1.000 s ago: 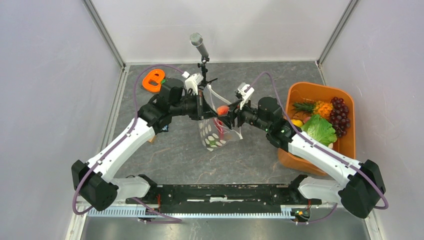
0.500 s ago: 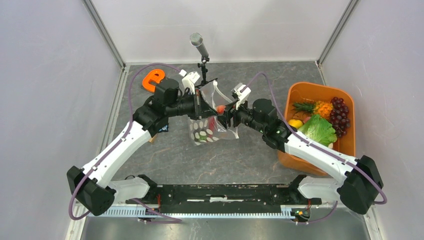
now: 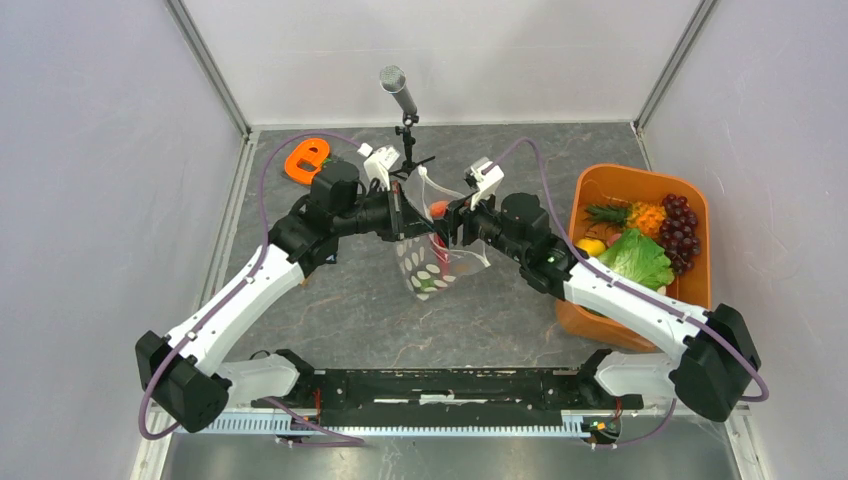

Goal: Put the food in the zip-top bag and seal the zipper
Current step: Place the fake fruit in the zipper food storage bag, then adjust the fake vegetable in the bin.

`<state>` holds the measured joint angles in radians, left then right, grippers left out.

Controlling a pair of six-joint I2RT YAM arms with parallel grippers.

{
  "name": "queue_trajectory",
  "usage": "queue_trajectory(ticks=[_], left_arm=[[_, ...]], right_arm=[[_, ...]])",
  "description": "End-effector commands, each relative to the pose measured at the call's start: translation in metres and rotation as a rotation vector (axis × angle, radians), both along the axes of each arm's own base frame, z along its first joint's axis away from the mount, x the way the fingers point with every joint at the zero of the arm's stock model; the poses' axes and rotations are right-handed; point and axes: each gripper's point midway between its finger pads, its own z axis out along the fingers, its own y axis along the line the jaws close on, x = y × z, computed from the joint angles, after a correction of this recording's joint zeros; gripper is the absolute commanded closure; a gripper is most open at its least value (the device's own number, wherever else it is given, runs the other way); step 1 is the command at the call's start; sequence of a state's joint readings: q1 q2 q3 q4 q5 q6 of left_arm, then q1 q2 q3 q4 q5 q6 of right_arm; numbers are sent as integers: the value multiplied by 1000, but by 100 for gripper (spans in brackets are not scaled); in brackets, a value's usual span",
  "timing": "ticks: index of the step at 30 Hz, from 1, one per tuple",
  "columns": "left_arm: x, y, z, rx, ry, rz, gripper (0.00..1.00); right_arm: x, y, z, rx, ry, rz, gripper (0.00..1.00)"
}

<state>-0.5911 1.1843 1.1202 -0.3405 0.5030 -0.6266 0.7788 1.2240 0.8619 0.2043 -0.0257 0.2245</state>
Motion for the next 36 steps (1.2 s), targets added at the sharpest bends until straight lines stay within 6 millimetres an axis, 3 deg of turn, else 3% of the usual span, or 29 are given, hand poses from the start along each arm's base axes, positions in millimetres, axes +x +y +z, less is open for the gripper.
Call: queue_trajectory(ticks=[1, 6, 15, 21, 25, 29, 36], left_arm=[[3, 2, 23, -70, -45, 43, 98], [3, 3, 22, -82, -40, 50, 98], [9, 13, 17, -74, -32, 112, 98], [33, 46, -8, -71, 39, 286, 98], [44, 62, -15, -110, 69, 371, 98], [43, 56, -10, -123, 55, 312, 98], [38, 47, -11, -132, 71, 239, 98]], right_arm=[[4, 13, 22, 48, -15, 20, 31], [2, 15, 25, 75, -18, 30, 24], [-8, 22, 35, 128, -17, 88, 25], [-22, -2, 72, 159, -123, 67, 25], [-25, -22, 78, 113, -157, 13, 24], [-16, -65, 76, 70, -183, -188, 22], [4, -177, 52, -133, -133, -745, 18]])
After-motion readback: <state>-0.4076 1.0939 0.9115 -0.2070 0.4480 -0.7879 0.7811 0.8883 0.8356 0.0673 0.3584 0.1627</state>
